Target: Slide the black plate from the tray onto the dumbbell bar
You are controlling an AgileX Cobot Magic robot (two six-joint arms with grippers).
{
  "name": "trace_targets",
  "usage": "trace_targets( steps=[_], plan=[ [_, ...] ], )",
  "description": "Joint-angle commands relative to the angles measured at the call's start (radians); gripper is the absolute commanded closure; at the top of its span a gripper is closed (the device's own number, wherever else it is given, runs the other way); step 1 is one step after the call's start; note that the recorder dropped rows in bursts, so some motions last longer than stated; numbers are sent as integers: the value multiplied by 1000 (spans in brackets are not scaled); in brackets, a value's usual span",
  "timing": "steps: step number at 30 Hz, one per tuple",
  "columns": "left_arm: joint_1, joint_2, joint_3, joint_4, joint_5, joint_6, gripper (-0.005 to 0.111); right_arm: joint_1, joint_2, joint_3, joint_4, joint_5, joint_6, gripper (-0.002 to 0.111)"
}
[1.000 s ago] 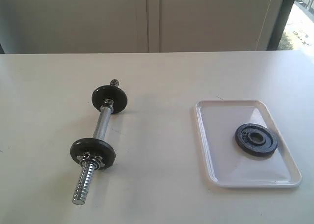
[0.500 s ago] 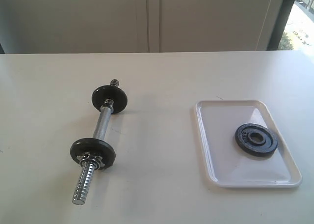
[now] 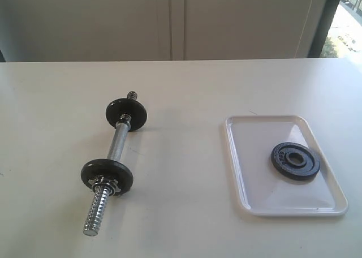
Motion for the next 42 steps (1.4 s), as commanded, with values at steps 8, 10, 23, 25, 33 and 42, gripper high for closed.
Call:
trace_targets(
  steps=[8,10,23,25,33,42],
  plan=[
    [-4,-4,4,1,-98,1,107,3,-6,7,-7,-6,2,108],
    [-4,-4,4,1,-100,1,107,3,-6,7,-7,-6,2,108],
    [-4,-4,4,-15,-497,-411,107,15,-6,7,-7,-6,2,108],
    [-4,-4,4,-15,-580,-443,107,23,-6,7,-7,-6,2,108],
    [-4,-4,4,-22,-693,-583,107,41,-6,7,-7,-6,2,108],
    [-4,201,-247,-22,-475,-693,107,41,-6,7,-7,-6,2,108]
  ],
)
